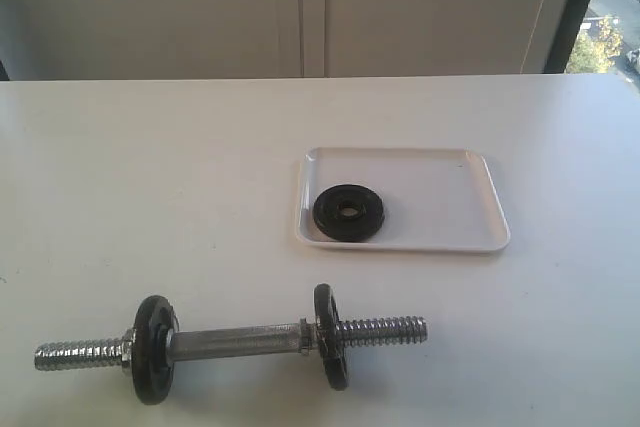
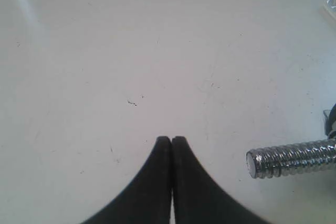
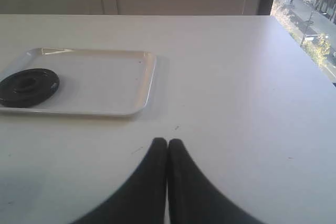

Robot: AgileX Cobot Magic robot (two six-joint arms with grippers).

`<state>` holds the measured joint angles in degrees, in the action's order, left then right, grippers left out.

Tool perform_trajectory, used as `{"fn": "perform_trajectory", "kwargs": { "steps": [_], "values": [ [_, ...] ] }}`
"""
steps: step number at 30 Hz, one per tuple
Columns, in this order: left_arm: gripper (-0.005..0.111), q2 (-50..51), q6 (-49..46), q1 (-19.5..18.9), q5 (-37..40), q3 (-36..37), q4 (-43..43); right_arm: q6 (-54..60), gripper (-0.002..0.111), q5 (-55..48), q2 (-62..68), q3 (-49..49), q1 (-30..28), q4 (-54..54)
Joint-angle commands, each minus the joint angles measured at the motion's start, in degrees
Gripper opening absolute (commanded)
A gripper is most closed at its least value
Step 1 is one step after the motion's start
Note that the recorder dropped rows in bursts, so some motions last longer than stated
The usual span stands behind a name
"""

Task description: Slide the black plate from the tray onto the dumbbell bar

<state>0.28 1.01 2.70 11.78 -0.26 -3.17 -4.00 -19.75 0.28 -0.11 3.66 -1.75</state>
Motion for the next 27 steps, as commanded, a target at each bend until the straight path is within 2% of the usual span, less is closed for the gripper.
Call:
{"fn": "perform_trajectory", "kwargs": {
  "steps": [1,14,18,19,20,21,24,27],
  "values": [
    [0.0,-0.3,0.2,-0.2,-0.2,0.3,0.1,-0.3,0.0,0.5,-0.3,0.1,-0.3,-0.1],
    [0.0,-0.3,0.2,-0.2,-1.7,0.3,0.1,-0.3,0.0,0.5,-0.3,0.1,-0.3,-0.1],
    [0.0,-0.3,0.7,-0.2,-12.8,0.3,0.1,-0.3,0.0,0.5,-0.3,0.1,-0.3,-0.1],
    [0.0,-0.3,0.6,-0.2,-20.6,0.3,0.1,-0.3,0.0,0.5,-0.3,0.1,-0.3,-0.1],
    [0.0,-0.3,0.6,-0.2,-24.3,0.3,0.1,-0.3,0.0,0.5,-0.3,0.1,-0.3,-0.1],
    [0.0,-0.3,0.5,-0.2,-32.5,0.3,0.1,-0.3,0.0,0.5,-0.3,0.1,-0.3,-0.1],
    [0.0,-0.3,-0.3,-0.2,-40.2,0.3,-2.6,-0.3,0.0,0.5,-0.3,0.1,-0.3,-0.1],
    [0.0,1.4,10.7,-0.2,-42.1,-0.4,-7.3,-0.3,0.0,0.5,-0.3,0.1,-0.2,-0.1]
  ]
}}
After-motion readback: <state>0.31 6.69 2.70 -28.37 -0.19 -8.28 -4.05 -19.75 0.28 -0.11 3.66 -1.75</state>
